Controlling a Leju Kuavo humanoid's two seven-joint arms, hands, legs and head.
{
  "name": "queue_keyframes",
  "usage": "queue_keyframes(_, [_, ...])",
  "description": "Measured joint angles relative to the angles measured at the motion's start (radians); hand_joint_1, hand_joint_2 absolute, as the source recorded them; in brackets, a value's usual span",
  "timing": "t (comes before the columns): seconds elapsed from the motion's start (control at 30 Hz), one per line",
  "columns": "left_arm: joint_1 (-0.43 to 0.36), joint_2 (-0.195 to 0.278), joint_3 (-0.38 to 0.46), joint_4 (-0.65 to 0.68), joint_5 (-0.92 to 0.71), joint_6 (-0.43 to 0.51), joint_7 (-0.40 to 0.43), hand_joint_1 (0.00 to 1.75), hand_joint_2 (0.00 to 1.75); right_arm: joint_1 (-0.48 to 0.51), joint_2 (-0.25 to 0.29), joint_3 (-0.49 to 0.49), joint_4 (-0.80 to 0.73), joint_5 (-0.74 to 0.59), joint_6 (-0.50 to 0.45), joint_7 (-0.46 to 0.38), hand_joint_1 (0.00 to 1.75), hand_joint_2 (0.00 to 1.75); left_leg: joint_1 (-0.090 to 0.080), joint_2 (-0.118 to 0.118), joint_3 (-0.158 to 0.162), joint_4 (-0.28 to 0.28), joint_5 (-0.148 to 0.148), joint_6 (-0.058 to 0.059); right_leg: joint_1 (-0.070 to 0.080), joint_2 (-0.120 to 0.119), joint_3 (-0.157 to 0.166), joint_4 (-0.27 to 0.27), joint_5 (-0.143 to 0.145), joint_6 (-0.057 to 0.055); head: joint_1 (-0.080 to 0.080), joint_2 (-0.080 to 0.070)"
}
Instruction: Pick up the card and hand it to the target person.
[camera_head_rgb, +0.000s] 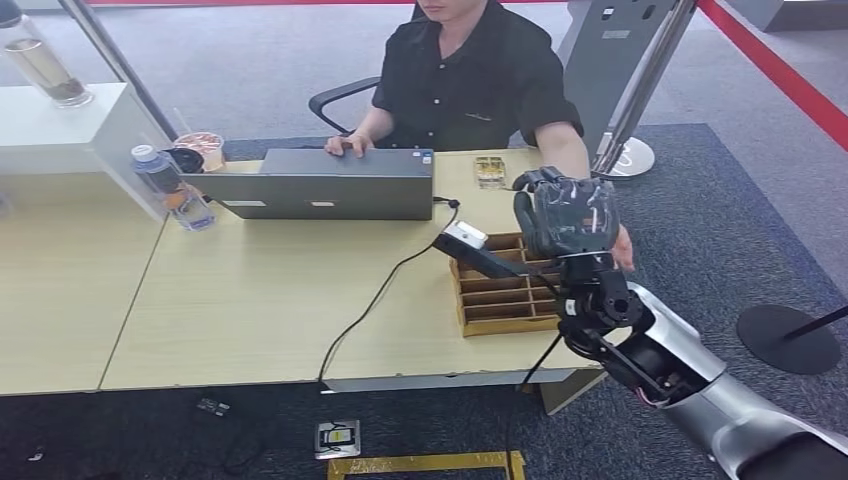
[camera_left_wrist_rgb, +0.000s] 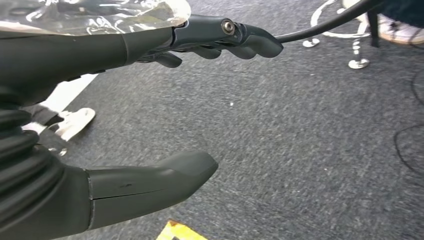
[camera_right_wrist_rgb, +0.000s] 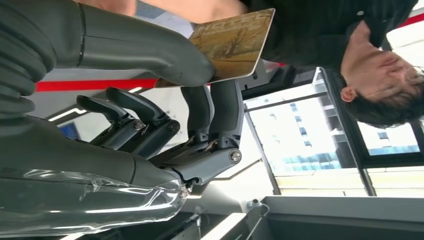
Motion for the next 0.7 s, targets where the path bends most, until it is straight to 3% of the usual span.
queue_keyframes(0.3, [0.002,0.0,-0.027,0.001,-0.002,0.0,-0.025,0.0,1.75,-0.214,0.069,0.047,0.375,0.049,0.079,0.031,1.75,1.75,0.0,-0.002,-0.001,0.0,0.0,0.0,0.0,-0.001,0.0,0.0,0.0,0.0,0.0,0.0])
queue_keyframes(0.43, [0.003,0.0,-0.028,0.001,-0.003,0.0,-0.019,0.0,1.75,-0.269,0.084,0.064,0.501,0.066,0.112,0.056,0.0,1.75,0.0,-0.002,-0.001,0.0,0.0,0.0,0.0,-0.001,-0.001,0.0,0.0,0.0,0.0,0.0])
queue_keyframes(0.7, [0.006,-0.004,-0.028,0.001,-0.015,0.0,0.025,0.0,1.75,-0.32,0.101,0.082,0.626,0.078,0.09,0.089,0.0,1.75,0.0,-0.002,-0.001,0.0,0.0,0.0,0.0,-0.002,-0.001,0.0,0.0,0.0,0.0,0.0])
